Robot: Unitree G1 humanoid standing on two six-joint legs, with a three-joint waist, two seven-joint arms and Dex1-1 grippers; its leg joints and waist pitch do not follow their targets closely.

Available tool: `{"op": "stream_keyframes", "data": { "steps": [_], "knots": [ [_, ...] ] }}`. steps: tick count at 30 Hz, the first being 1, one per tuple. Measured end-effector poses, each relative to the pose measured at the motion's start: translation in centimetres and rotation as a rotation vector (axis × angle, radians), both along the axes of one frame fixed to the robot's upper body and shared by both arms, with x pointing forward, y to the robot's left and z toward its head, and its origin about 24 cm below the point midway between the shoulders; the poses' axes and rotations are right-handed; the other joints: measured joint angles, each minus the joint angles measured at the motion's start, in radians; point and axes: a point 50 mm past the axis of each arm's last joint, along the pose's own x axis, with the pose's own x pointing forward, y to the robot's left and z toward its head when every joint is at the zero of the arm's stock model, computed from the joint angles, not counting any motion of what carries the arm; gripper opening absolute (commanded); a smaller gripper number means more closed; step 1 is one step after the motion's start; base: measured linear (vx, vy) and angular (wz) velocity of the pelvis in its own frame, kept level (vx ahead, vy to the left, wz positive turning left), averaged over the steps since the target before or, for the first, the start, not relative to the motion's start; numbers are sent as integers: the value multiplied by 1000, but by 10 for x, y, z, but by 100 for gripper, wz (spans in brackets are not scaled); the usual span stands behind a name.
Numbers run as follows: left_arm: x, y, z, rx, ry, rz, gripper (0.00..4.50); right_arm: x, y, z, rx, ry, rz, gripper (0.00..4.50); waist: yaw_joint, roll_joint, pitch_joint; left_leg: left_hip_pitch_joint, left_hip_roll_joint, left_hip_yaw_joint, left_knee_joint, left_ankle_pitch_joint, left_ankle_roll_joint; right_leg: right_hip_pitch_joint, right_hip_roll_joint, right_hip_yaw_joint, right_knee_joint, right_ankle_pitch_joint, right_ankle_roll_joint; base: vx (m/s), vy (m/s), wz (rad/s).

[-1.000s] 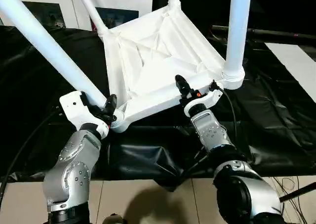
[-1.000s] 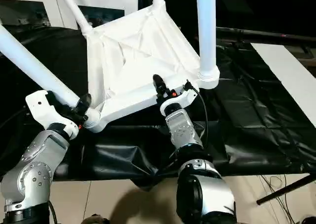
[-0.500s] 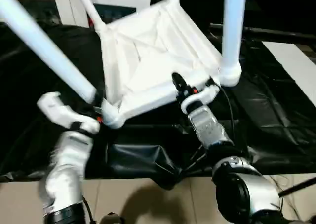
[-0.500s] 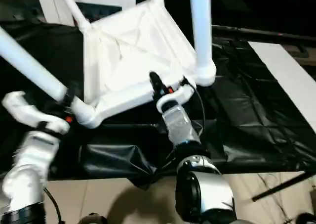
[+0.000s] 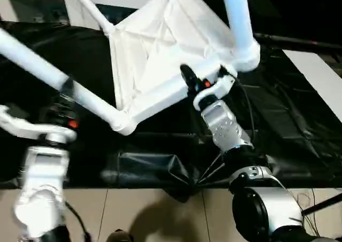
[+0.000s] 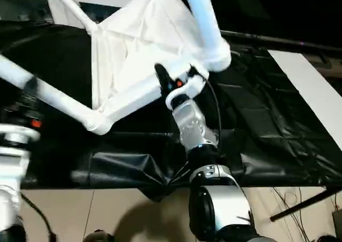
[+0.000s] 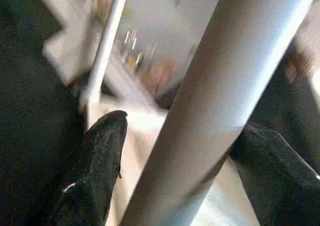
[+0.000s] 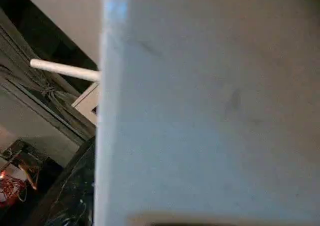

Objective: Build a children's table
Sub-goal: Flip table

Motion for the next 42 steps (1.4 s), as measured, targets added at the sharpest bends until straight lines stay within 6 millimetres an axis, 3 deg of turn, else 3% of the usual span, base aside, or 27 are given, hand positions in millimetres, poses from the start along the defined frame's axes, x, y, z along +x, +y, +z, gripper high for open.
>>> {"op": "stream_keyframes", "data": {
  "steps": [5, 7, 9, 11, 14, 18, 24, 30, 35, 42],
  "knots": [
    [-15, 19, 10, 215, 19, 65, 356, -2, -11, -5, -3, 8, -38, 208, 6, 5, -5, 7, 0, 1, 0, 0, 0, 8, -1, 0, -2, 0, 4, 0, 0, 0],
    [-23, 33, -16, 254, 224, 112, 356, -5, -36, -17, -4, 44, -114, 207, 19, 7, -4, 14, 0, 7, -3, -1, 0, 13, -3, 3, -4, -8, 13, 0, 0, 0],
    [-37, 39, -58, 210, 461, 94, 356, -8, -60, -22, -3, 36, -185, 206, 28, 6, 1, 9, 0, 14, -3, -1, 0, 11, -3, 10, -2, -10, 16, -11, 2, 10],
    [-39, 33, -71, 196, 541, 32, 356, -8, -66, -18, -8, 23, -211, 204, 30, 4, 1, 4, 3, 19, -3, 0, 0, 10, -3, 12, 0, -8, 16, 0, 0, 0],
    [-35, 22, -64, 248, 541, -104, 356, -6, -65, -10, -33, 13, -229, 204, 15, 1, -1, 3, 6, 19, -3, 3, 1, 8, 0, 11, 0, -1, 9, 0, 0, 0],
    [-45, 19, -55, 354, 482, -255, 356, -6, -67, -8, -44, 5, -233, 204, -8, -1, -2, -1, 7, 20, -3, 4, 1, 1, 1, 11, 0, -1, 9, 0, 0, 0],
    [-50, -3, -9, 481, 196, -493, 356, -1, -66, 5, -107, -24, -234, 204, -14, -2, -1, -2, 8, 24, -3, 4, 1, -3, 2, 16, 0, 0, 8, 0, 0, 0],
    [-59, -24, 10, 606, 130, -744, 356, 6, -59, 32, -290, -97, -251, 204, -11, -4, -2, -1, 7, 26, -3, 4, 1, -4, 3, 20, 0, 0, 9, 0, 0, 0],
    [-49, -34, 13, 698, 135, -772, 356, 7, -53, 46, -431, -155, -261, 204, -9, -12, -8, 0, 7, 26, -2, 4, 1, -3, 3, 21, 0, 1, 12, 0, 0, 0],
    [-30, -38, 22, 820, 167, -670, 356, 3, -38, 58, -648, -241, -283, 204, -9, -19, -13, 0, 7, 26, 0, 6, -3, -2, 3, 23, 0, 3, 16, 0, 0, 0]
  ]
}}
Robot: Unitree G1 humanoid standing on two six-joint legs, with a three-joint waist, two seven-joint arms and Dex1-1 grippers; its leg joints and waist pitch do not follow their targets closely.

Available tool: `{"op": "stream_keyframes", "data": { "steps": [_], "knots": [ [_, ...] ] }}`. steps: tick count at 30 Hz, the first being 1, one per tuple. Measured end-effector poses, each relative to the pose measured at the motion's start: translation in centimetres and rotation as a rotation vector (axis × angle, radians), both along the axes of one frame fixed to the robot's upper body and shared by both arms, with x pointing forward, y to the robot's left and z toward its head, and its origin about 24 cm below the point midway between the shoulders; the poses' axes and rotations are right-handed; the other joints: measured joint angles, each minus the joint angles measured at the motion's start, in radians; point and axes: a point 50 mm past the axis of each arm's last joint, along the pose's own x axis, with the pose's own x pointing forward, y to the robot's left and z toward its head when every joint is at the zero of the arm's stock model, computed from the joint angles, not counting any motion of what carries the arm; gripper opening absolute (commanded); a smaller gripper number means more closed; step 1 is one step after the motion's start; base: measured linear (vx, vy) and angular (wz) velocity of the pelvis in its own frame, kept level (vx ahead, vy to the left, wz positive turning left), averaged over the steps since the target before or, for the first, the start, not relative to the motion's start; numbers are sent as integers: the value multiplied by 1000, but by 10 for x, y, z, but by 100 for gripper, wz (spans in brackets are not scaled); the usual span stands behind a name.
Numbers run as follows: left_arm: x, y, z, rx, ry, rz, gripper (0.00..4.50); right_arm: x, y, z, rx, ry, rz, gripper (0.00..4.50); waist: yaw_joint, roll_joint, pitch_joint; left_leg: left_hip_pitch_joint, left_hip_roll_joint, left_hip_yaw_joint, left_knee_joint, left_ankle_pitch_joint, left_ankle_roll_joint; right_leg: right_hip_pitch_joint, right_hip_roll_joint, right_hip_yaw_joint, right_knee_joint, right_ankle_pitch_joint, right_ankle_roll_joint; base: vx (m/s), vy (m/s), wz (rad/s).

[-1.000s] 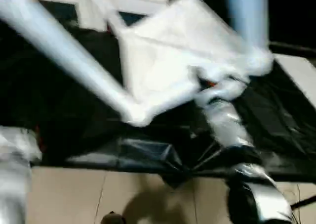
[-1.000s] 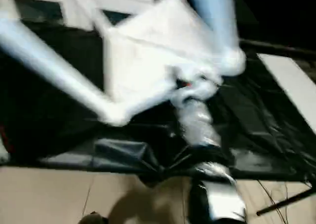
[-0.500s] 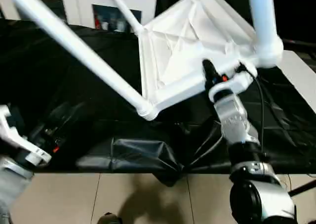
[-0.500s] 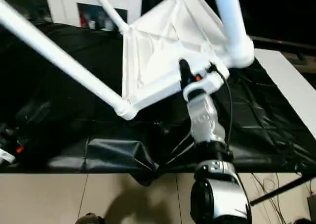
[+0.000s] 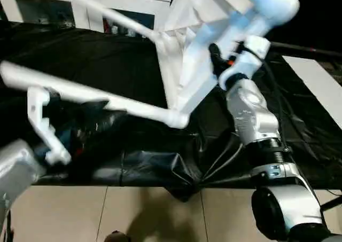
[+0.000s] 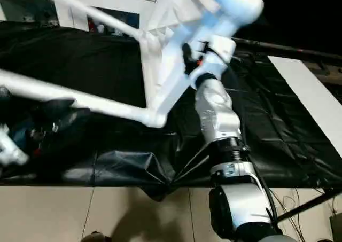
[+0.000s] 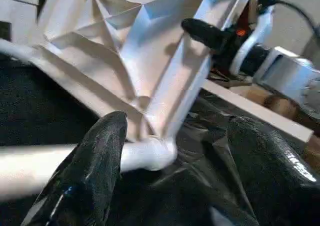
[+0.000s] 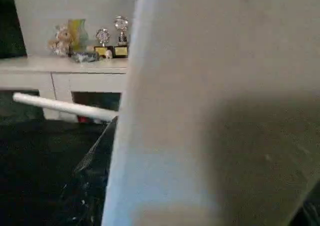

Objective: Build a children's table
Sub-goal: Flip table

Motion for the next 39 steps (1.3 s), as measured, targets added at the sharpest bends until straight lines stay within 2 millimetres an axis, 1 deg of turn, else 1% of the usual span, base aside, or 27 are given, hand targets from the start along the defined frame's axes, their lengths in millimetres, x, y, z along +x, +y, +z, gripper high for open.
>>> {"op": "stream_keyframes", "data": {
  "steps": [6, 9, 14, 17, 20, 22, 23, 24, 25, 28, 29, 30, 31, 32, 34, 36, 39],
  "knots": [
    [6, -9, 0, 27, -9, -19, 356, -7, 11, 2, -152, -30, -31, 197, 3, -11, -2, 0, 0, 0, 0, 0, 0, 0, 0, 0, 0, 1, 1, 0, 0, 0],
    [8, -12, -1, 27, -11, -13, 356, -8, 12, 2, -173, -30, -51, 195, 3, -14, -1, 0, 0, 0, 1, 0, 0, 0, 0, 0, 0, 1, 2, 0, 0, 0],
    [11, -18, -2, 27, -14, -24, 356, -9, 12, 1, -197, -33, -78, 195, 3, -16, -2, 0, 0, 0, 1, 0, 0, 0, 0, 0, 0, 2, 3, 0, 0, 0],
    [17, -23, -1, 91, -45, 4, 356, -8, 12, 0, -199, -33, -68, 195, 0, -16, -2, 0, 0, 0, 1, 0, 0, 0, 0, 0, 0, 3, 3, 0, 0, 0],
    [24, -24, -7, 154, -45, 57, 356, -7, 13, -1, -202, -35, -58, 195, -6, -16, -2, 0, 0, 0, 1, 0, 0, -1, 0, 1, 0, 4, 3, 0, 0, 0],
    [33, -24, -12, 224, -48, 121, 356, -7, 13, -2, -210, -34, -59, 195, -4, -16, -3, 0, 0, -1, 1, 0, 0, -1, 0, 0, 0, 4, 3, 0, 0, 0],
    [37, -23, -13, 249, -53, 147, 356, -7, 14, -3, -210, -34, -58, 251, -4, -16, -3, 0, 0, -1, 1, 0, 0, -1, 0, 0, 0, 4, 3, 0, 0, 0],
    [41, -23, -14, 266, -72, 181, 356, -7, 14, -4, -219, -37, -60, 251, -5, -16, -3, 0, 0, -1, 1, 0, 0, 0, 0, 1, 0, 4, 3, 0, 0, 0],
    [43, -24, -13, 275, -88, 194, 356, -7, 13, -6, -236, -40, -63, 268, -5, -18, -3, 0, 0, -1, 1, 0, 0, 0, 0, 1, 0, 4, 2, 0, 0, 0],
    [49, -29, -5, 311, -184, 213, 356, -8, 13, -23, -277, 8, -58, 292, -5, -17, -3, 0, 0, -1, 2, 0, 0, -1, 0, 1, 0, 5, 2, 0, 0, 0],
    [50, -29, -2, 328, -217, 218, 356, -8, 13, -27, -280, 22, -56, 292, -5, -17, -3, -1, 0, -1, 2, 0, 0, -1, 0, 1, 0, 6, 2, 0, 0, 0],
    [53, -30, 2, 358, -268, 213, 356, -8, 14, -30, -280, 28, -56, 310, -4, -16, -2, -1, 0, -1, 2, 0, 0, -2, 0, 1, 0, 6, 2, 0, 0, 0],
    [53, -30, 5, 369, -296, 214, 356, -8, 14, -29, -279, 25, -56, 319, -5, -14, -1, -1, 0, -1, 2, 0, 0, -2, 0, 1, 0, 6, 2, 0, 0, 0],
    [54, -31, 9, 389, -336, 214, 356, -8, 14, -29, -277, 19, -57, 319, -5, -12, 0, -1, 0, -1, 2, 0, 0, -2, 0, 1, 0, 6, 2, 0, 0, 0],
    [56, -32, 18, 469, -440, 193, 356, -8, 14, -29, -273, 16, -60, 342, -4, -12, 0, -1, 1, -2, 1, 0, 0, -2, 2, 0, 0, 9, -4, 0, 0, 0],
    [56, -33, 27, 581, -539, 162, 356, -8, 14, -31, -266, 20, -60, 342, -4, -10, 1, -1, 1, -2, 1, 0, 0, -2, 2, 0, 0, 9, -4, 0, 0, 0],
    [55, -37, 35, 663, -645, 145, 356, -8, 17, -41, -258, 54, -52, 342, -5, -7, 3, -1, 1, -2, 2, 0, 0, -2, 1, 1, 0, 9, -4, 0, 0, 0]
  ]
}}
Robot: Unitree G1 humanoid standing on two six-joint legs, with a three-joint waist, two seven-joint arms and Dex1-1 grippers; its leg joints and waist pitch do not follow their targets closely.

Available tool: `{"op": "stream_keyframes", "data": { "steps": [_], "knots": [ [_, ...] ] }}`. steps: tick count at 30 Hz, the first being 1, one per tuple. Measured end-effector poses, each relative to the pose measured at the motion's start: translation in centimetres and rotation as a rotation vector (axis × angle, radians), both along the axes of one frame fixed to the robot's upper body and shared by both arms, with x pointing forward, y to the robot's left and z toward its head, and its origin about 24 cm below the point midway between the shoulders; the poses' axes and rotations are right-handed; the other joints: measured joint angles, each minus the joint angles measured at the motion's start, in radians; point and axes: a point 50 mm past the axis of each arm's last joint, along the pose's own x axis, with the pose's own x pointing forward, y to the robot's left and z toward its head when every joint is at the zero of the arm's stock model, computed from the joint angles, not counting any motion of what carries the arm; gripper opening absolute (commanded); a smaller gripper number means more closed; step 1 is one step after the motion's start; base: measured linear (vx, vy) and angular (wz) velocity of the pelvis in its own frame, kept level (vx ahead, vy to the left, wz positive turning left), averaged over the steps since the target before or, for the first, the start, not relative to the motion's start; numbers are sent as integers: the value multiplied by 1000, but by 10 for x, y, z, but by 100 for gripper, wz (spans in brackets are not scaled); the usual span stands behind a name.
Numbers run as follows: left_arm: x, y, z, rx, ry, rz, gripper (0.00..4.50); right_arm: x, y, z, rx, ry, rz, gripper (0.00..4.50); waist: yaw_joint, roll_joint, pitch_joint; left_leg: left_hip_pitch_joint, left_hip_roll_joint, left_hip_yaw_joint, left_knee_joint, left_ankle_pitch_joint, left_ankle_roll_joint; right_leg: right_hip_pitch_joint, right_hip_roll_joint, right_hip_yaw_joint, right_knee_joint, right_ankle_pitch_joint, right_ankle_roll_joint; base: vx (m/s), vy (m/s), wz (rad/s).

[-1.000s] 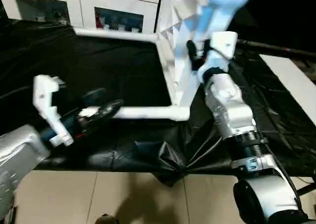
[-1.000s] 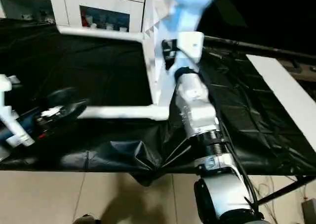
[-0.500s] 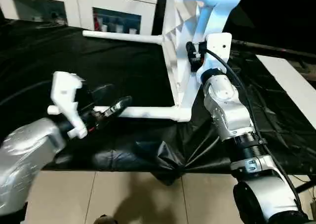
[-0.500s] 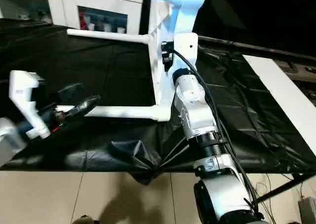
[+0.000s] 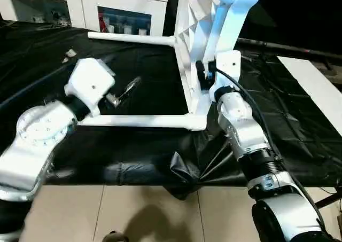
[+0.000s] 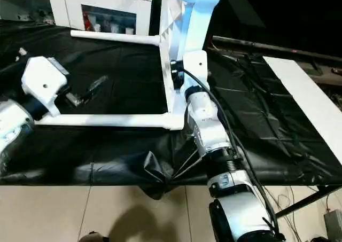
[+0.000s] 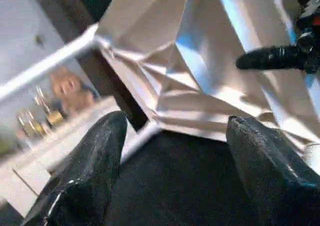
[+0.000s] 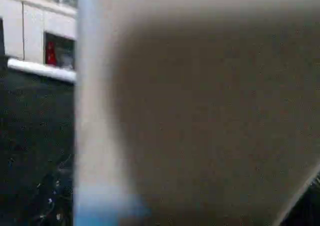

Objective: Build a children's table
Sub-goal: Flip table

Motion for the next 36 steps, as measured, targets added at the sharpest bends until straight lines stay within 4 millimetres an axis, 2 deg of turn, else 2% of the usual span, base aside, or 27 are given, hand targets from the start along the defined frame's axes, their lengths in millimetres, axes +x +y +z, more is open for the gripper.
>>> {"op": "stream_keyframes", "data": {
  "steps": [3, 4, 7, 9, 12, 14, 20, 24, 30, 34, 36],
  "knots": [
    [1, 0, 4, 87, -96, 18, 356, 0, 2, -9, 27, 43, 3, 342, 0, 3, 2, 0, 0, 0, 0, 0, 0, 0, 0, 0, 1, 0, 0, 0, 0, 0],
    [3, 2, 7, 123, -152, 45, 356, 1, 2, -10, 42, 55, 2, 316, 1, 4, 3, 0, 0, 0, 0, 0, 0, -1, 0, 0, 1, 0, 0, 0, 0, 0],
    [3, 9, 23, 209, -351, 129, 356, 2, 5, -11, 92, 73, 16, 305, -1, 7, 5, 0, 0, 0, 0, 0, 0, -1, 0, 0, 1, 1, -1, 0, 0, 0],
    [0, 9, 29, 242, -442, 141, 356, 2, 7, -11, 102, 76, 30, 275, 1, 7, 5, 0, 0, 0, 0, 0, 0, -1, 0, 0, 1, 1, -1, 0, 0, 0],
    [-3, 4, 34, 277, -544, 126, 356, 2, 9, -15, 103, 93, 42, 265, 1, 8, 5, 0, 0, 0, 0, 0, 0, -1, 0, 0, 1, 1, -2, 0, 0, 0],
    [-5, 1, 40, 294, -616, 120, 356, 2, 9, -19, 99, 111, 43, 232, 0, 8, 5, 0, 0, 0, 0, 0, 0, -1, 0, 0, 1, 1, -2, 0, 0, 0],
    [-6, 2, 55, 381, -830, 196, 356, 3, 8, -20, 102, 125, 47, 197, 0, 9, 6, 0, 1, -1, 0, 0, 0, -3, 0, -1, 2, 2, -4, 0, 0, 0],
    [7, 12, 61, 402, -835, 260, 356, 3, 8, -20, 106, 125, 47, 194, 1, 9, 6, 0, 0, -1, 0, 0, 0, -4, 0, -1, 3, 3, -4, 0, 0, 0],
    [46, 36, 77, 436, -758, 421, 356, 4, 10, -19, 101, 118, 60, 192, 1, 9, 6, 0, 0, -1, 0, 0, 0, -6, 0, -1, 3, 4, -5, 0, 0, 0],
    [57, 45, 85, 441, -747, 475, 356, 4, 11, -18, 95, 112, 65, 191, 1, 10, 6, 0, 0, -1, 0, 0, 0, -7, 0, -1, 3, 4, -5, 0, 0, 0],
    [59, 46, 86, 433, -743, 480, 339, 4, 11, -18, 95, 111, 66, 191, 2, 11, 7, 0, 0, -1, 0, 0, 0, -7, 0, -1, 3, 4, -5, 0, 0, 0]
  ]
}}
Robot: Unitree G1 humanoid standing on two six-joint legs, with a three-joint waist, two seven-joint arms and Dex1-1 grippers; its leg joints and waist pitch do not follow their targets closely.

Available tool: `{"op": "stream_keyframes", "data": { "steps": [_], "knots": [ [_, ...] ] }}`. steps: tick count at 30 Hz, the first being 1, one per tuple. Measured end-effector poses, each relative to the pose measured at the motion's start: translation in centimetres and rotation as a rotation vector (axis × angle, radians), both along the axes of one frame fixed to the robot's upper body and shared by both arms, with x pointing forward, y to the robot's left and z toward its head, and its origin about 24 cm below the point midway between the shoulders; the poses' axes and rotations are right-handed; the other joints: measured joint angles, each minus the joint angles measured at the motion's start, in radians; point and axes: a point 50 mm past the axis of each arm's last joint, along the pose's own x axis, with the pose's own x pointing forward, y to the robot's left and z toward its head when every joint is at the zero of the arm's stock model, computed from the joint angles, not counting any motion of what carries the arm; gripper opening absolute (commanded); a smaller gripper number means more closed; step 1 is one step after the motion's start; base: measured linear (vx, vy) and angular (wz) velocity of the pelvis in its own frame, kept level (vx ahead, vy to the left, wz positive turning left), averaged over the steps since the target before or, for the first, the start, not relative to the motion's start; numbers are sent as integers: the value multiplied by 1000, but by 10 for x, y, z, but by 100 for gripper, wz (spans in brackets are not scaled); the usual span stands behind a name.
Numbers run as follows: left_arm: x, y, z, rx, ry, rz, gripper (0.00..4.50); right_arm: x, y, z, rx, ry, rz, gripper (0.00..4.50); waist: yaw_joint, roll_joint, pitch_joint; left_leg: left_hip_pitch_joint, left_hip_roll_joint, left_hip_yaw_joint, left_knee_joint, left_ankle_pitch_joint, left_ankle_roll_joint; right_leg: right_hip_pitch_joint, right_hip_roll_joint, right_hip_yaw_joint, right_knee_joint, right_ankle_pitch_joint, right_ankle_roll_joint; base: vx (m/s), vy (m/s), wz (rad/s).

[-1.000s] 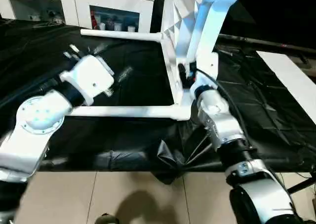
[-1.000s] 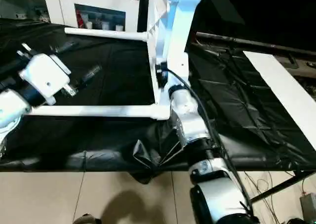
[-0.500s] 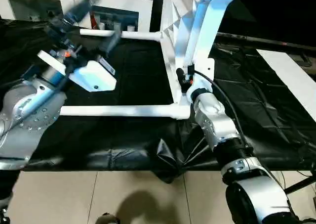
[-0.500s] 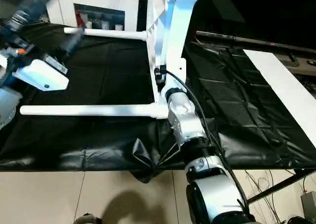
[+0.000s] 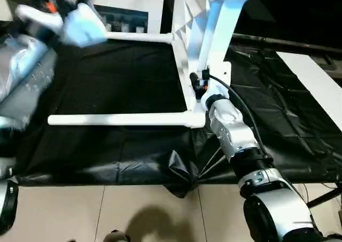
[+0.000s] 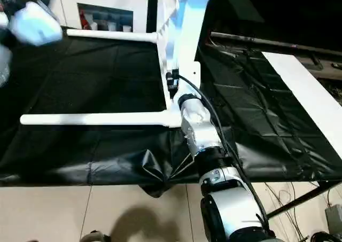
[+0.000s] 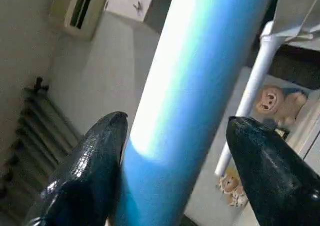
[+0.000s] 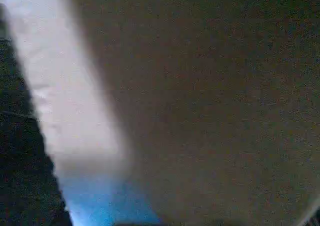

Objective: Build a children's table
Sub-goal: Flip table

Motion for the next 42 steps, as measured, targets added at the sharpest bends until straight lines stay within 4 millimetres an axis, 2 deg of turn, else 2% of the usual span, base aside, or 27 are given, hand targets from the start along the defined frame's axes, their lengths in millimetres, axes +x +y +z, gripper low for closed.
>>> {"op": "stream_keyframes", "data": {
  "steps": [12, 20, 23, 26, 29, 32, 36, 39, 42],
  "knots": [
    [-2, 3, 0, -67, -38, -49, 250, 0, 0, 1, -13, -9, 8, 191, 1, 3, 2, 0, 0, 0, 0, 0, 0, -1, 0, 0, 0, 0, 0, 0, 0, 0],
    [-6, 4, -5, -69, -30, -56, 235, 1, -2, 3, -43, -22, 23, 191, 1, 7, 3, 0, 0, 1, 0, 0, 0, -4, 0, 1, 0, 0, -1, 0, 0, 0],
    [-6, 4, -5, -76, -11, -59, 233, 2, -5, 5, -65, -28, 24, 191, 3, 12, 4, -2, 0, 2, -1, 0, 0, -5, -1, 1, 1, 0, -1, 0, 0, 0],
    [-7, 6, -4, -105, 3, -60, 232, 6, -10, 12, -91, -46, 26, 191, 3, 22, 7, -5, -1, 3, -1, 0, 0, -9, -2, 2, 2, 0, -1, 0, 0, 0],
    [-8, 8, -1, -166, 11, -67, 231, 12, -17, 29, -126, -90, 44, 191, 5, 29, 11, -8, -1, 3, -1, 2, 3, -14, -2, 2, 6, 0, -2, 0, 0, 0],
    [-8, 12, 0, -285, 19, -85, 231, 21, -31, 61, -187, -167, 77, 191, 12, 35, 13, -12, -1, 4, -1, 6, 6, -18, -2, 2, 8, -1, -2, 0, 0, 0],
    [-9, 18, 1, -482, 26, -133, 231, 25, -50, 120, -335, -319, 100, 191, 27, 35, 13, -13, -1, 4, 0, 6, 6, -19, -2, 1, 11, -2, -4, 0, 0, 0],
    [-7, 21, -5, -626, 45, -169, 231, 25, -58, 156, -472, -400, 113, 191, 31, 33, 12, -14, 0, 4, 2, 7, 6, -18, -3, 1, 12, -2, -4, 0, 0, 0],
    [-5, 25, -14, -745, 72, -189, 231, 22, -59, 182, -568, -460, 120, 190, 31, 32, 12, -15, 0, 3, 5, 6, 6, -17, -3, 1, 13, -2, -3, 0, 0, 0]
  ]
}}
